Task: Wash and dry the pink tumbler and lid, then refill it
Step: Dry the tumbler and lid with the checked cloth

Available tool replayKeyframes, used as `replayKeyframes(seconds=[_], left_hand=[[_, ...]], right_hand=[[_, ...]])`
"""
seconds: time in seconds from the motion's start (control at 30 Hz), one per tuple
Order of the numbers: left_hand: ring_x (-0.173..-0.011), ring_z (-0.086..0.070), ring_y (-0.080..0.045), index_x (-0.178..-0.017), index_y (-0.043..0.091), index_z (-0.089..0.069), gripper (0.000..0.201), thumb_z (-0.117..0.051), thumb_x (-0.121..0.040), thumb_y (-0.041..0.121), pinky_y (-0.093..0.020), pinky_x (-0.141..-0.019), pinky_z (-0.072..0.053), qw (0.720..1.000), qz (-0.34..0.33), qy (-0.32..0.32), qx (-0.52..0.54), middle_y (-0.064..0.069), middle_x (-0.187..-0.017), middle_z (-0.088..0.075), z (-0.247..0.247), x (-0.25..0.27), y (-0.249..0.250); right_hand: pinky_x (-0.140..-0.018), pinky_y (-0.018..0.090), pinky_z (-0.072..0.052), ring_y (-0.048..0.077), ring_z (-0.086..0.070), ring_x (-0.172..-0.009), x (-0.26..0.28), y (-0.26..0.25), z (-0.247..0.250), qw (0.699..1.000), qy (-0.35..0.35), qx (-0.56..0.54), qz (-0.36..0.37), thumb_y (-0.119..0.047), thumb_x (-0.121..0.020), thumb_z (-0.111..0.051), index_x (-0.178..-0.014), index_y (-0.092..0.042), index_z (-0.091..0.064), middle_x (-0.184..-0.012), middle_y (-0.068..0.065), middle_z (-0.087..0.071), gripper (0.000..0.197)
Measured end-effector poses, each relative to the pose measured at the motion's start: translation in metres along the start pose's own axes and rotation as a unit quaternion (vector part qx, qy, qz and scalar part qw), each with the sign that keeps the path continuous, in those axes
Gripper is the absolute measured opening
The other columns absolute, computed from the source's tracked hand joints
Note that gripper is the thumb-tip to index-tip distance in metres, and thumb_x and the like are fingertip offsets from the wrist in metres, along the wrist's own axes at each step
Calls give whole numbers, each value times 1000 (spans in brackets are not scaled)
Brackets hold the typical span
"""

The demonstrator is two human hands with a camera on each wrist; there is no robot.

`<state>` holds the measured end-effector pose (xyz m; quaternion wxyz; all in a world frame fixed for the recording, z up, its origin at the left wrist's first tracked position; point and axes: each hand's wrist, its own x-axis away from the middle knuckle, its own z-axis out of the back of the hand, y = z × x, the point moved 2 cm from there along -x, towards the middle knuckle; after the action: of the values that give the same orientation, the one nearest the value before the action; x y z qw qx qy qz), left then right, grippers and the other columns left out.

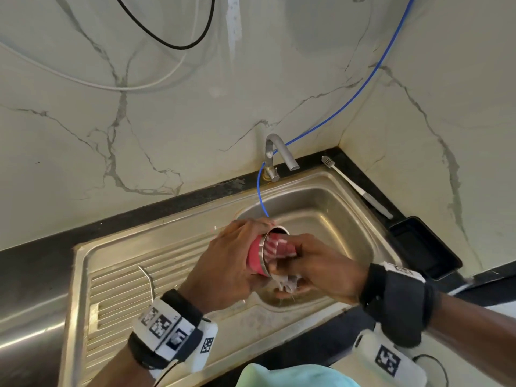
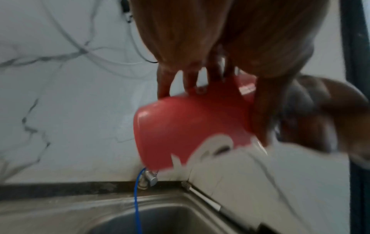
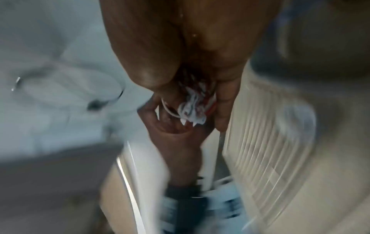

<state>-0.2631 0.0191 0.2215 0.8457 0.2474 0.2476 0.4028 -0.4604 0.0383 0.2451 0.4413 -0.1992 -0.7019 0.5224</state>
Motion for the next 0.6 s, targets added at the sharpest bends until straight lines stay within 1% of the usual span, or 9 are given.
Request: replayKeyframes(seconds=[0.07,0.1,0.17,0.23,0.3,0.37,0.43,0.5,0.6], left_hand=[[-127,-57,-1,-137,43,-43,88,-96,-68,43,-33,-101,-55,998,3,-34,47,19,-143,-58,9,-1,2],[-126,-59,-1,-136,43,-42,87,-97,-68,44,-31,-101,-55,998,3,-40,55,19,-142,-59,11,-1,3],[-128,-59,-4,-136,43,-43,88,-98,-67,39,-36,-101,-56,998,2,-22,55,21,-143,-57,12,-2,5],[-131,-57,-7,-137,40,-44,83,-92,-68,42,-43,-102,-56,1000,-16,3,23,24,-143,-53,10,-2,9],[-133,-55,-9,-140,38,-45,82,-86,-70,50,-47,-103,-54,999,-23,22,-9,22,-144,-53,5,0,12],[-138,-52,-15,-145,35,-44,92,-92,-68,46,-54,-107,-50,998,-8,49,-48,15,-148,-55,-2,4,14],[-143,-50,-23,-149,28,-44,102,-99,-63,30,-63,-109,-47,992,10,74,-102,7,-153,-54,-14,9,13],[-147,-47,-30,-151,22,-44,105,-98,-62,21,-67,-109,-45,986,1,84,-146,4,-158,-50,-26,15,13],[-152,-44,-31,-155,22,-40,106,-97,-67,22,-67,-109,-46,986,-2,80,-144,2,-163,-46,-29,21,12]], right_hand=[[-88,47,-59,18,-69,-90,-1,-6,1,966,-6,251,54,-7,-95,-62,-120,-13,-67,-103,9,-71,26],[-89,40,-58,12,-67,-93,-1,-9,1,950,-10,304,69,-10,-96,-60,-122,-18,-66,-105,0,-70,28],[-90,29,-54,6,-65,-100,-4,-12,-3,941,-10,327,91,-13,-98,-59,-124,-29,-64,-111,-12,-67,31],[-84,28,-52,4,-65,-89,-7,-7,-7,967,11,246,72,-16,-96,-59,-111,-37,-65,-99,-17,-68,27],[-77,35,-55,5,-65,-74,-5,-5,-15,998,40,38,21,-14,-97,-59,-99,-28,-69,-83,-12,-69,17],[-82,40,-60,17,-72,-83,-2,-9,-21,984,55,-167,-39,-19,-104,-55,-110,-16,-71,-96,4,-76,17],[-77,41,-61,25,-73,-86,2,-13,-26,949,44,-304,-69,-26,-105,-53,-113,-9,-72,-105,14,-75,27],[-76,41,-60,25,-73,-86,2,-11,-29,927,31,-367,-74,-30,-103,-54,-113,-9,-73,-105,14,-75,30],[-81,42,-58,22,-71,-90,-5,0,-27,947,57,-311,-46,-27,-104,-55,-124,-9,-68,-107,13,-74,30]])
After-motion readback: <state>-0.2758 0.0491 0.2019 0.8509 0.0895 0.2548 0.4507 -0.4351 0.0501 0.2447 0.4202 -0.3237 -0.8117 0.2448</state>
